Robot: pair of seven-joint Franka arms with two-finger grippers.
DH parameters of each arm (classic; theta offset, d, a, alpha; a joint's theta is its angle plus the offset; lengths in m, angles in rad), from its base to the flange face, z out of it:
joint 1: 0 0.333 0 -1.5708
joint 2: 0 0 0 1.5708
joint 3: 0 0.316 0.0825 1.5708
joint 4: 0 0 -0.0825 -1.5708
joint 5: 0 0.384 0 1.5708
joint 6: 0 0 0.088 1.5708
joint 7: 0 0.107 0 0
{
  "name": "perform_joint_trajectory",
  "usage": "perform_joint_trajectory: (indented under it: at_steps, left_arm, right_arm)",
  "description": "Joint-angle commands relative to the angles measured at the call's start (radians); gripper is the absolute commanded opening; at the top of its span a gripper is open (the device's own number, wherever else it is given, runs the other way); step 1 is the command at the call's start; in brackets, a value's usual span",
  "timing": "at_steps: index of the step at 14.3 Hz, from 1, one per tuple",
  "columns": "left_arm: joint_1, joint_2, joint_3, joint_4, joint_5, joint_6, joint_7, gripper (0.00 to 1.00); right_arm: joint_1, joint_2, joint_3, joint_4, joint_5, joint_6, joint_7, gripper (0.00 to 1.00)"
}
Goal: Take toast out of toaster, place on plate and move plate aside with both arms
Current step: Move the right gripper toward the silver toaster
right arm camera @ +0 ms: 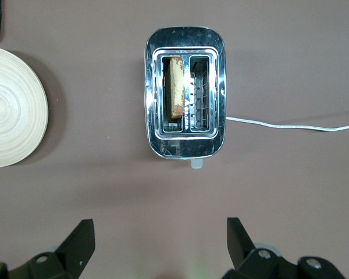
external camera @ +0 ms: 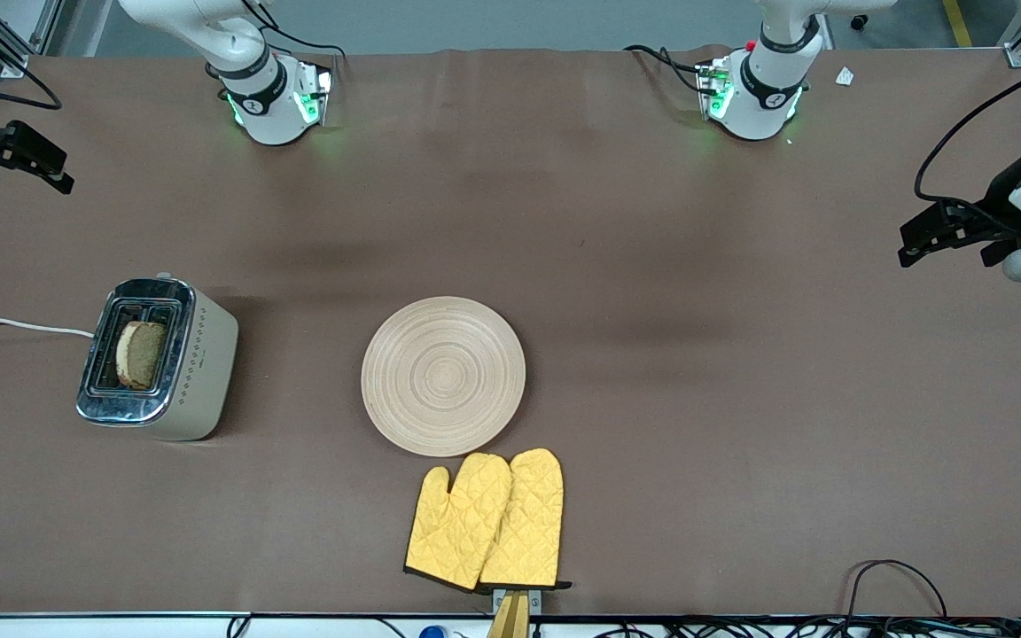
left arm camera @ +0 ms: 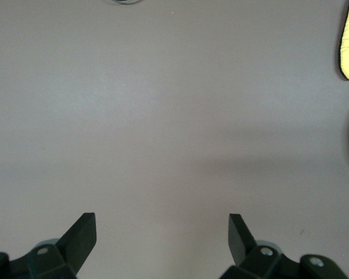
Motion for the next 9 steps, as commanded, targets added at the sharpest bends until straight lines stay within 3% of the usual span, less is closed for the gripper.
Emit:
perform_joint_trajectory:
  at_steps: [1, 4, 9]
  left_arm:
    - [-0.002, -0.004, -0.001, 0.004, 0.011, -0.009, -0.012, 1.0]
    - [0.003, -0.004, 0.0, 0.003, 0.011, -0.01, -0.01, 1.0]
    - [-0.003, -0.008, -0.006, 0.021, 0.008, -0.01, -0.013, 1.0]
  right_arm:
    - [-0.018, 0.034, 0.009, 0.012, 0.015, -0.002, -0.019, 1.0]
    - [-0.022, 0.097, 0.009, 0.011, 0.015, 0.03, -0.024, 1.0]
    - [-0.045, 0.263, 0.009, -0.029, 0.019, 0.216, -0.022, 1.0]
